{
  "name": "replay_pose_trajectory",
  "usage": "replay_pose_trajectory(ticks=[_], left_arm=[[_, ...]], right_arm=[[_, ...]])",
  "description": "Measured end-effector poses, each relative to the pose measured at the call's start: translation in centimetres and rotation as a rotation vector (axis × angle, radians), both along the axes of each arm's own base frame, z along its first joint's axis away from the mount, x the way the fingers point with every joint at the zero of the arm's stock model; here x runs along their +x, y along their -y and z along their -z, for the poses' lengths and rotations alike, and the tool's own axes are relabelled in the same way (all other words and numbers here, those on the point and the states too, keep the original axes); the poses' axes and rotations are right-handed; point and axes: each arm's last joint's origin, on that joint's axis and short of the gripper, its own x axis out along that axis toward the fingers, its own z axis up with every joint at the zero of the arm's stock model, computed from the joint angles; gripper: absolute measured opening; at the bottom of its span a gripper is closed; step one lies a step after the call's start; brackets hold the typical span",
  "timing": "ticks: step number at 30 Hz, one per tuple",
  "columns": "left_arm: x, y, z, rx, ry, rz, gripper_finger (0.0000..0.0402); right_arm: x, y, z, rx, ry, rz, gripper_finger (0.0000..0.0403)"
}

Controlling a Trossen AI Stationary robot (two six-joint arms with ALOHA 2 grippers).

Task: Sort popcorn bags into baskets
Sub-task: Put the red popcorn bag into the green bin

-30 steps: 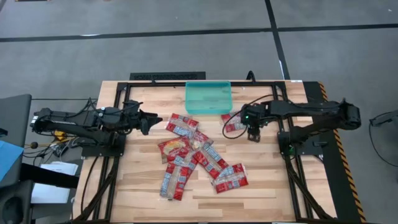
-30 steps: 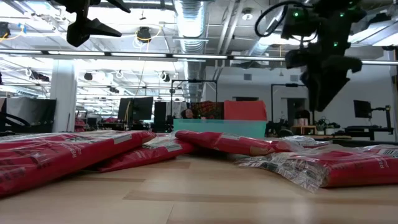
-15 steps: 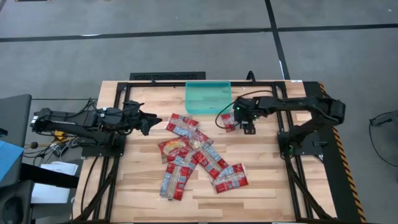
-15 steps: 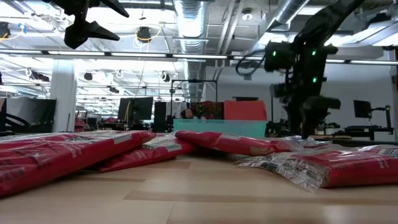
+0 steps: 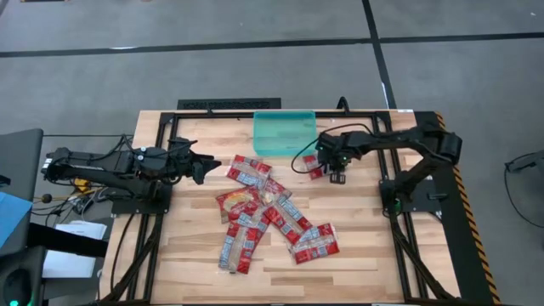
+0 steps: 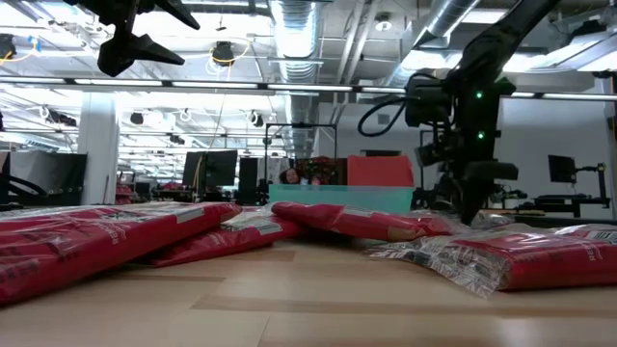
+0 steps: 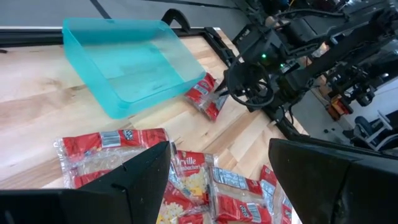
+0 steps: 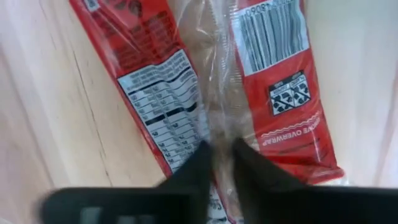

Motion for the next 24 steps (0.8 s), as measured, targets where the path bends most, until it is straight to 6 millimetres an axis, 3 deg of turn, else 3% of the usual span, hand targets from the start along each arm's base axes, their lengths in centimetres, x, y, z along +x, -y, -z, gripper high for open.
replay_pose_trajectory(ticks=[2,17,24], left_arm=[[0.0,0.0,0.0,0.0,0.0,0.0,0.026],[0.0,0.0,0.1,0.004,-0.009,0.001,0.026],[0.0,0.0,0.1,0.004,-0.01,0.001,0.026]], right_arm=[[-0.1,-0.4,-0.4,0.004,0.016,0.012,0.0014],[-0.9,-4.4,-5.1,0.084,0.217,0.09,0.0005],[0.6,-5.5,-9.0,0.072,0.369,0.071,0.0004]])
